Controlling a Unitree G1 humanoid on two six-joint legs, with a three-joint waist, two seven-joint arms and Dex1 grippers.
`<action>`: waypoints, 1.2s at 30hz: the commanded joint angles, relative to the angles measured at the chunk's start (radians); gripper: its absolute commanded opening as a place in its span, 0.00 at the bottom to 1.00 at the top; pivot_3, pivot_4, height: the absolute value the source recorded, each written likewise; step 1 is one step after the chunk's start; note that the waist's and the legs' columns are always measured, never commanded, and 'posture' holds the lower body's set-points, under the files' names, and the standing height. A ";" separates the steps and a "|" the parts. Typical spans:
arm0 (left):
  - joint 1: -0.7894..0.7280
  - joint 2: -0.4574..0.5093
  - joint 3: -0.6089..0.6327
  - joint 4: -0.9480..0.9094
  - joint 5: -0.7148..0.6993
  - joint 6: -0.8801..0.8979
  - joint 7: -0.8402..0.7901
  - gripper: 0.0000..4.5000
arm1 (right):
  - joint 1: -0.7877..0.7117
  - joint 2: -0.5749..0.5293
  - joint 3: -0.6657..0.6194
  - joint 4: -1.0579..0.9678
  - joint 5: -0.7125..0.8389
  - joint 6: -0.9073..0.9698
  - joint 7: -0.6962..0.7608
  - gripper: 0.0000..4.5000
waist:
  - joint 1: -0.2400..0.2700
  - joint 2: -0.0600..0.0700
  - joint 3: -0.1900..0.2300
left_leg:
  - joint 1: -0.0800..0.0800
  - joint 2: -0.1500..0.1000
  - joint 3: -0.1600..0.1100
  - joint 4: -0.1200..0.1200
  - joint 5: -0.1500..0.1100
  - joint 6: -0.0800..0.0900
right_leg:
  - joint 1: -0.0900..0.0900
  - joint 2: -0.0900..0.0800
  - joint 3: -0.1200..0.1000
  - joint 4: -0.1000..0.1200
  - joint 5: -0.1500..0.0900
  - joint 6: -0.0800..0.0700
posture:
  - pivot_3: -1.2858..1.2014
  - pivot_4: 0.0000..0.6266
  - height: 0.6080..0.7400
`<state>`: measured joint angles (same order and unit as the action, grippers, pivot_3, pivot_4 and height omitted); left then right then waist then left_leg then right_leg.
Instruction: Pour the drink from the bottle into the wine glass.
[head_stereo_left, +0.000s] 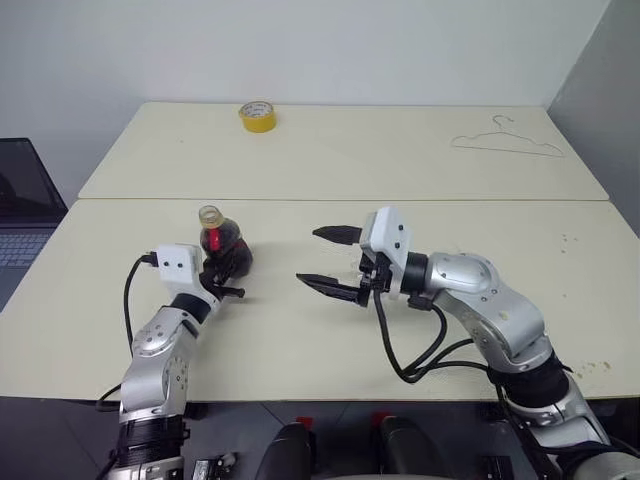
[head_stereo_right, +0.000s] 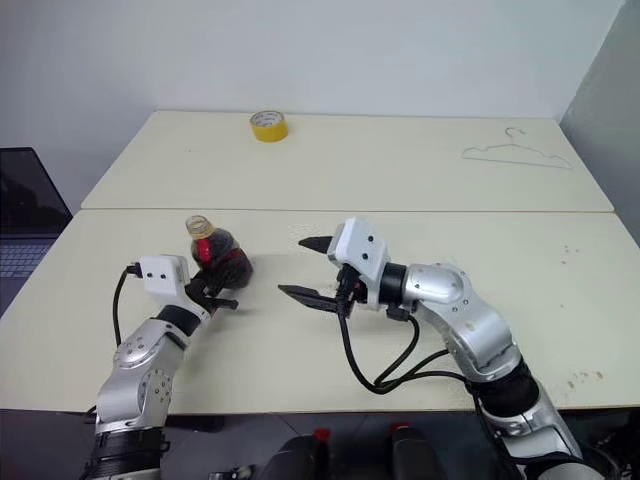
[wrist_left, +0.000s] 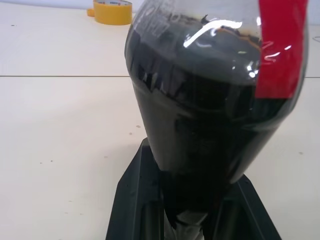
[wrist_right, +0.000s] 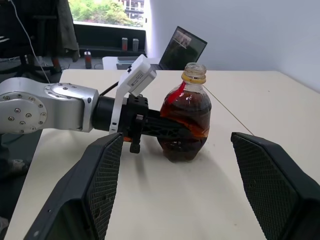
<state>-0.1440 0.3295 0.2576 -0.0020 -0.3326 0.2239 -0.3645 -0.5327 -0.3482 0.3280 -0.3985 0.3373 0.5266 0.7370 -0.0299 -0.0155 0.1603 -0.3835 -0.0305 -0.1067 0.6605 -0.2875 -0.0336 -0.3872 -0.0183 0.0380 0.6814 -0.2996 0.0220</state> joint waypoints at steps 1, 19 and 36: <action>-0.004 0.017 0.032 0.024 0.000 -0.022 0.003 0.12 | -0.027 0.014 0.005 0.004 -0.008 -0.036 0.016 0.82 | 0.000 0.000 0.000 | 0.000 0.000 0.000 0.000 0.000 0.000 | 0.000 0.000 0.000 0.000 0.000 0.000 | 0.52 0.24 1.00; 0.043 0.022 0.045 0.045 0.010 -0.036 0.019 0.98 | -0.031 0.023 -0.005 0.009 -0.033 -0.037 0.031 0.82 | -0.001 0.000 0.000 | 0.000 0.000 0.000 0.000 0.000 0.000 | 0.000 0.000 0.000 0.000 0.000 0.000 | 0.52 0.24 1.00; 0.136 0.046 -0.020 -0.065 0.073 -0.069 -0.014 1.00 | 0.042 -0.063 -0.028 -0.055 -0.036 -0.039 0.033 0.82 | 0.001 0.000 0.000 | 0.000 0.000 0.000 0.000 0.000 0.000 | 0.000 0.000 0.001 0.000 0.000 0.000 | 0.52 0.24 1.00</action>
<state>-0.0221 0.3594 0.2456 -0.0071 -0.2767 0.1820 -0.3656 -0.4979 -0.4023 0.3327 -0.4010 0.2960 0.5068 0.7653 -0.0284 -0.0154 0.1601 -0.3840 -0.0305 -0.1065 0.6603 -0.2878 -0.0334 -0.3874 -0.0187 0.0386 0.6807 -0.2996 0.0219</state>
